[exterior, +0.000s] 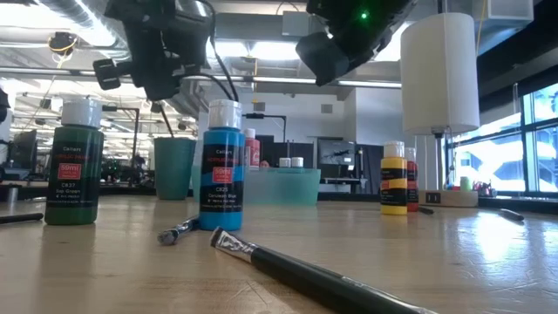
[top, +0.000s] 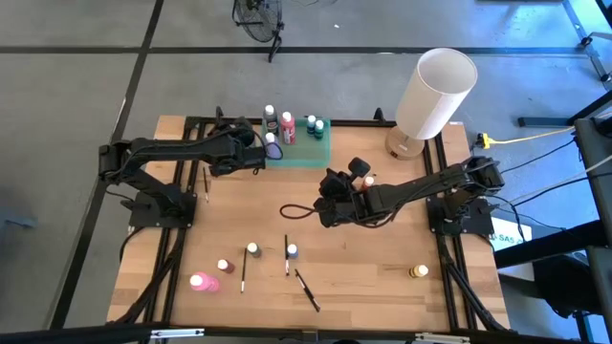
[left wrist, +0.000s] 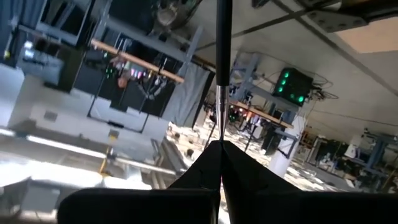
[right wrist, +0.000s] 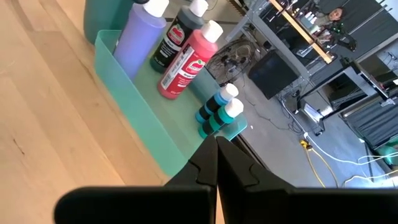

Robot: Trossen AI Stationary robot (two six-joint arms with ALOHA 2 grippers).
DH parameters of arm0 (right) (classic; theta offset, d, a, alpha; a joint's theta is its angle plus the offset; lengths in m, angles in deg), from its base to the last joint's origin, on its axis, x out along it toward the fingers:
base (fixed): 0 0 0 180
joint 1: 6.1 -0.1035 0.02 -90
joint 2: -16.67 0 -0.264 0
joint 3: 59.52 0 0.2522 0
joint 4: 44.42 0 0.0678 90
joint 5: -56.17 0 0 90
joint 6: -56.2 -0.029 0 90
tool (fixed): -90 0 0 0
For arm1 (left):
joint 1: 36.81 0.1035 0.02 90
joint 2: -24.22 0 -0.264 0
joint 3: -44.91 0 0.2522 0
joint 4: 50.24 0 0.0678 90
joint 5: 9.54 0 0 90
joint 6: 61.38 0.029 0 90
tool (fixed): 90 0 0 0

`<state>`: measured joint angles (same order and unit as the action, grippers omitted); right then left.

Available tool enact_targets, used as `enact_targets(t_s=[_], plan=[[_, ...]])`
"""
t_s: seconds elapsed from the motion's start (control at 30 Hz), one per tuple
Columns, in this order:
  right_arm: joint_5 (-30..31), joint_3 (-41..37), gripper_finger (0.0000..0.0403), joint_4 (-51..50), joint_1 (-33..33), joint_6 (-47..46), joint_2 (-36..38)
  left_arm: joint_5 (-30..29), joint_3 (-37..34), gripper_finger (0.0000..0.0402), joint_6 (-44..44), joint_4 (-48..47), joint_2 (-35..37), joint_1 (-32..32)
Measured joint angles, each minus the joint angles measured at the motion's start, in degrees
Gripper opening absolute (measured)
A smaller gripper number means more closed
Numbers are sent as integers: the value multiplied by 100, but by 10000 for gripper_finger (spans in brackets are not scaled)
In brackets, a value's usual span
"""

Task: Pick & Place Paint Supplies
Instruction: Put the silver paintbrush into the green cup

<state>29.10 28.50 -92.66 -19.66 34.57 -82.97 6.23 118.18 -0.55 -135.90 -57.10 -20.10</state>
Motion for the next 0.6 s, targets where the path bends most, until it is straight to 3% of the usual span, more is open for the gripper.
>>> enact_targets(t_s=[0.6], plan=[[-16, 0, 1, -2, 2, 2, 0, 485, 0, 11, 449, 899, 0, 155]])
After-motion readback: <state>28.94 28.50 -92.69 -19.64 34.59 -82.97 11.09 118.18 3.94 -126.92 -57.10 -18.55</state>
